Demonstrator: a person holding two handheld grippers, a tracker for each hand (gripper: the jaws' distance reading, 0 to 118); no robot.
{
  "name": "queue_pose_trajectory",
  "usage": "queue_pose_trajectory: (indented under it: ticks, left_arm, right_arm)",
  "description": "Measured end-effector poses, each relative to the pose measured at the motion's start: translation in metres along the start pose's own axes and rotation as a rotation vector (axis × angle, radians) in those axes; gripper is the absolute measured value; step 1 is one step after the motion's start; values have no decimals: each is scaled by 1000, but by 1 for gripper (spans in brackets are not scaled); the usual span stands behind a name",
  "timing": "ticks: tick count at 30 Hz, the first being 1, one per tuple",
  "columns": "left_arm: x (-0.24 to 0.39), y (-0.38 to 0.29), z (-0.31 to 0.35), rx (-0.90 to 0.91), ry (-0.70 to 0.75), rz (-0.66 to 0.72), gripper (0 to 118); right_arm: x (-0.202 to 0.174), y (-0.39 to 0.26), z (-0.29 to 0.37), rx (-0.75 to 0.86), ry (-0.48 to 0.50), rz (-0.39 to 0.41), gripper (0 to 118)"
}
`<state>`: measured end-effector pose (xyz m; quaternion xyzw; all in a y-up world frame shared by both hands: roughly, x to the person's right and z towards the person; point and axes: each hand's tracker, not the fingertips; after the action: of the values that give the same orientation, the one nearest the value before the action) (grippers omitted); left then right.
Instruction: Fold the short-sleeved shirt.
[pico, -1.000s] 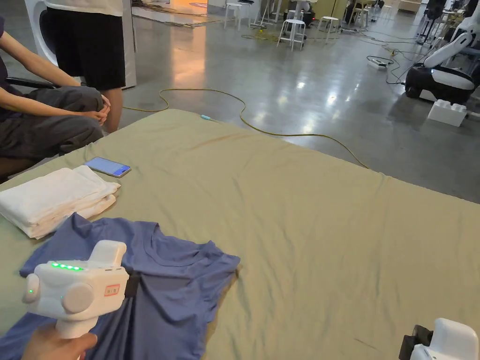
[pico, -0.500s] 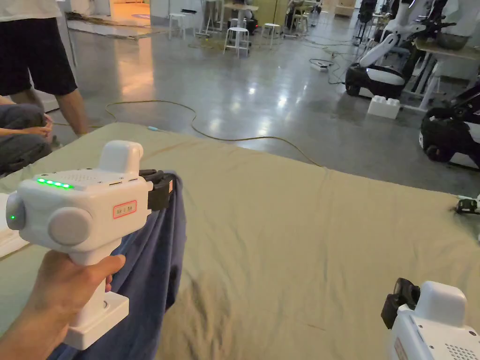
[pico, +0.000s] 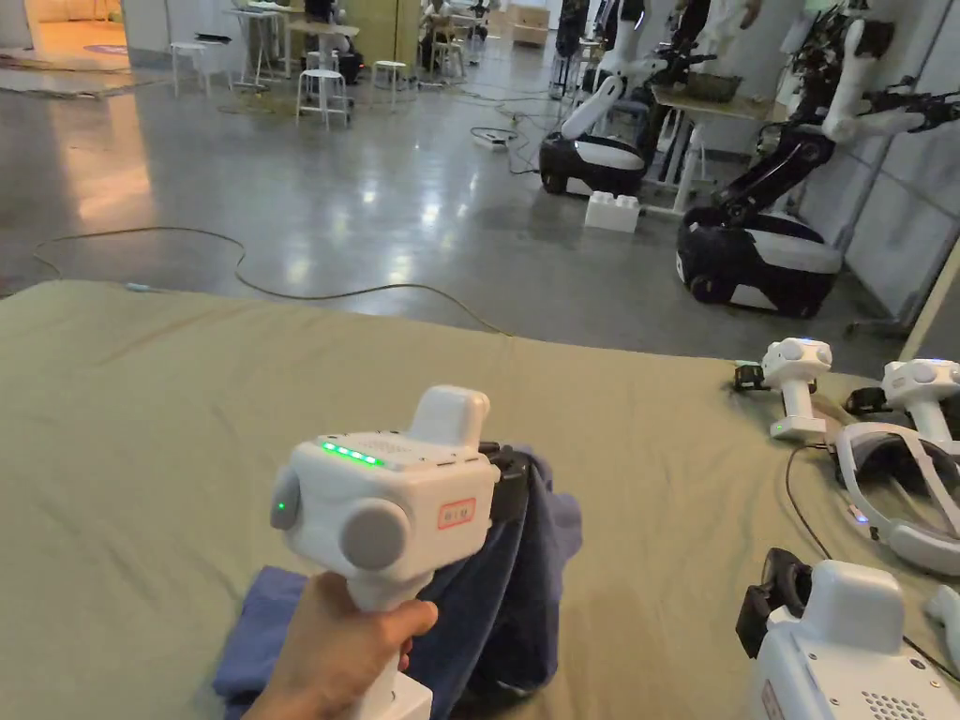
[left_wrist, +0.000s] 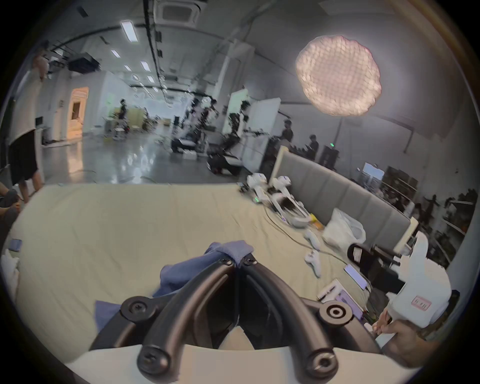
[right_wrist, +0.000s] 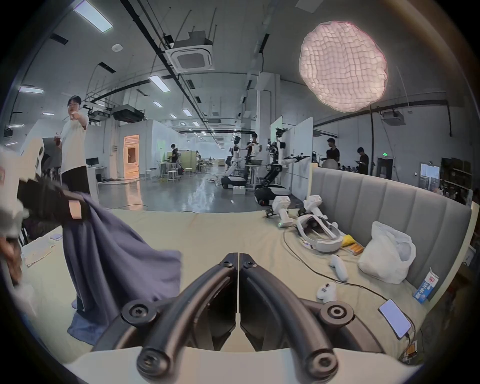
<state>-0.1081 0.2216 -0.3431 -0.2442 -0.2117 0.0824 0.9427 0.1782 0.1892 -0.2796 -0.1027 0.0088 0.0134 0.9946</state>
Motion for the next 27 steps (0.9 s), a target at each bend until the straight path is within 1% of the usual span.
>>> queue_pose_trajectory:
  ticks: [4, 5, 6, 7, 8, 10, 12, 14, 18, 20, 22, 24, 26, 27]
  left_arm:
    - [21, -43, -47, -128, -33, -23, 3]
    - [24, -52, -54, -150, -36, -21, 8]
    - [24, -60, -60, -154, -42, -16, 20]
    - [24, -67, -64, -166, -43, -12, 37]
    - [24, -71, -65, -179, -38, -6, 46]
    - [21, -75, -63, -193, -25, -1, 52]
    - [17, -75, -53, -184, -11, -8, 54]
    - [11, -68, -38, -134, 20, -15, 55]
    - [-5, -51, 10, 27, 102, -4, 55]
    - [-13, -46, 36, 119, 119, 0, 55]
    - [-23, -40, 57, 131, 138, -10, 55]
    - [-31, -39, 71, 129, 206, -24, 54]
    - [-39, -40, 82, 130, 272, -31, 51]
    - [-44, -42, 88, 127, 306, -31, 47]
  right_arm:
    - [18, -11, 3, -41, -32, -2, 1]
    - [21, -14, 3, -50, -37, -2, 1]
    - [23, -17, 3, -60, -40, -1, 1]
    - [25, -21, 1, -72, -44, -2, 1]
    - [26, -24, 0, -83, -46, -2, 1]
    - [26, -27, -1, -99, -41, -1, 1]
    - [23, -28, -1, -105, -34, 2, 1]
    - [17, -27, 0, -99, -20, 5, 1]
    - [-2, -14, 0, -55, 28, -4, 1]
    - [-12, -6, -3, -37, 52, -14, 1]
    - [-23, 1, -4, -19, 80, -20, 1]
    - [-34, 6, -7, -7, 97, -18, 1]
    - [-44, 10, -9, 2, 114, -15, 1]
    - [-50, 11, -10, 6, 121, -16, 1]
